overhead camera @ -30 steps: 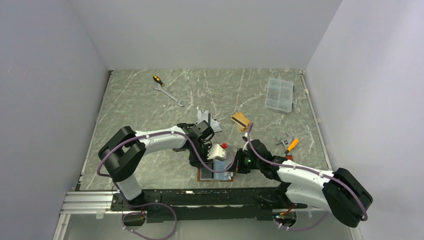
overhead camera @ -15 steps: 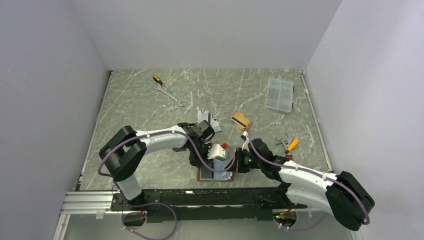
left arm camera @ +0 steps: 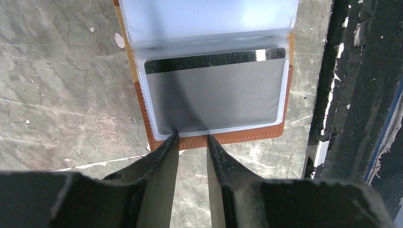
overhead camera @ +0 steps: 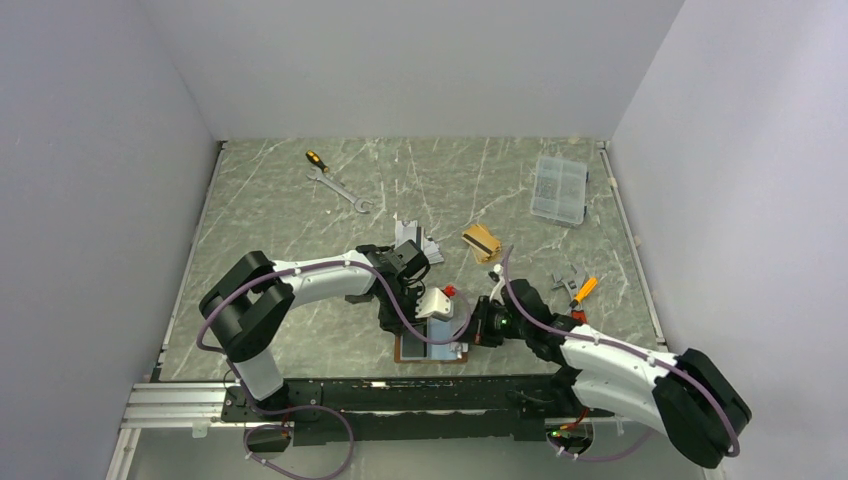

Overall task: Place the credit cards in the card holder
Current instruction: Turn over the card slot in the card holder.

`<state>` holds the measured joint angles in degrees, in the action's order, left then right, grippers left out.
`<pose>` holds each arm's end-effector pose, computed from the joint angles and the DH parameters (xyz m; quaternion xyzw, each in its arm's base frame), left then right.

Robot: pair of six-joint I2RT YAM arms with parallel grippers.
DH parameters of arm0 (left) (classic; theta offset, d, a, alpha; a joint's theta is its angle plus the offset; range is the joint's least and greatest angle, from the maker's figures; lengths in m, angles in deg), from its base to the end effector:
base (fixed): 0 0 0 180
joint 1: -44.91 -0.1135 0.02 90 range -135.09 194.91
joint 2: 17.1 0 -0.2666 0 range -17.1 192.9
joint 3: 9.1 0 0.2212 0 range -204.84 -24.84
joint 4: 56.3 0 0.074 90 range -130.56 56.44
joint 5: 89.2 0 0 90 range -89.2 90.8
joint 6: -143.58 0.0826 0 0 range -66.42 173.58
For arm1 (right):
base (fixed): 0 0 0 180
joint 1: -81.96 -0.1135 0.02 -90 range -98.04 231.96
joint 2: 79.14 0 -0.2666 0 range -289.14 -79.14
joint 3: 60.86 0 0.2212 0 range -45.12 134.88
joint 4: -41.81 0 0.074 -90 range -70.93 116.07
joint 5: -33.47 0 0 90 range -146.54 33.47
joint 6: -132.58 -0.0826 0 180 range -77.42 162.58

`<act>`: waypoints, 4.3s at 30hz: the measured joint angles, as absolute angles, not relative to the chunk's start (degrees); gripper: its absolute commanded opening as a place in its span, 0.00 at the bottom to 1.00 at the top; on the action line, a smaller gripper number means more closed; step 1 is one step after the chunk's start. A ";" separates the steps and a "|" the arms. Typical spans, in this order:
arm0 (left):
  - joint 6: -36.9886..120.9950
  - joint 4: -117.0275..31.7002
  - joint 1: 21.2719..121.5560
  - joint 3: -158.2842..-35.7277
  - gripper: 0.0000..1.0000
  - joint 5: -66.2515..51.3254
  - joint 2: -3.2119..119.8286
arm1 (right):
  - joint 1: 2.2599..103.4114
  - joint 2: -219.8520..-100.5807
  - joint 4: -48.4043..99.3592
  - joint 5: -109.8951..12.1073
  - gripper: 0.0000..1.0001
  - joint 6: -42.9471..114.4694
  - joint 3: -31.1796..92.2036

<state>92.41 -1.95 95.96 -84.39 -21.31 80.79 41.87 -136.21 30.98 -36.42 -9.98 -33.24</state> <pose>0.1611 -0.2488 0.1459 0.7042 0.6748 -0.2013 0.0906 0.1220 0.1398 0.1305 0.0241 0.8961 0.4088 0.1713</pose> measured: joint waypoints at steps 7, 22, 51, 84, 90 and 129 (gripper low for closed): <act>92.56 -1.82 95.96 -84.58 0.32 -21.29 80.92 | 44.14 -128.72 25.95 -37.40 0.00 -9.26 -33.44; 92.59 -1.73 95.94 -84.67 0.31 -21.22 81.01 | 44.16 -130.62 23.46 -37.51 0.00 -7.18 -34.27; 92.61 -0.81 95.98 -85.19 0.28 -20.92 81.33 | 43.48 -138.14 33.01 -34.60 0.00 -9.65 -35.14; 93.40 0.94 96.18 -85.68 0.26 -20.46 81.33 | 45.56 -152.56 43.26 -22.12 0.00 -9.48 -33.07; 93.46 0.94 96.29 -85.70 0.26 -20.28 81.33 | 46.26 -150.95 41.19 -19.78 0.00 -6.88 -32.65; 97.74 4.76 86.83 -86.57 0.25 -27.54 72.37 | 39.64 -159.41 42.91 -18.62 0.00 -7.55 -23.25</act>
<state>97.74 4.76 86.83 -86.57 -27.54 72.37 39.64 -159.41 42.91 -18.62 -7.55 -23.25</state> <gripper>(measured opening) 0.248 0.008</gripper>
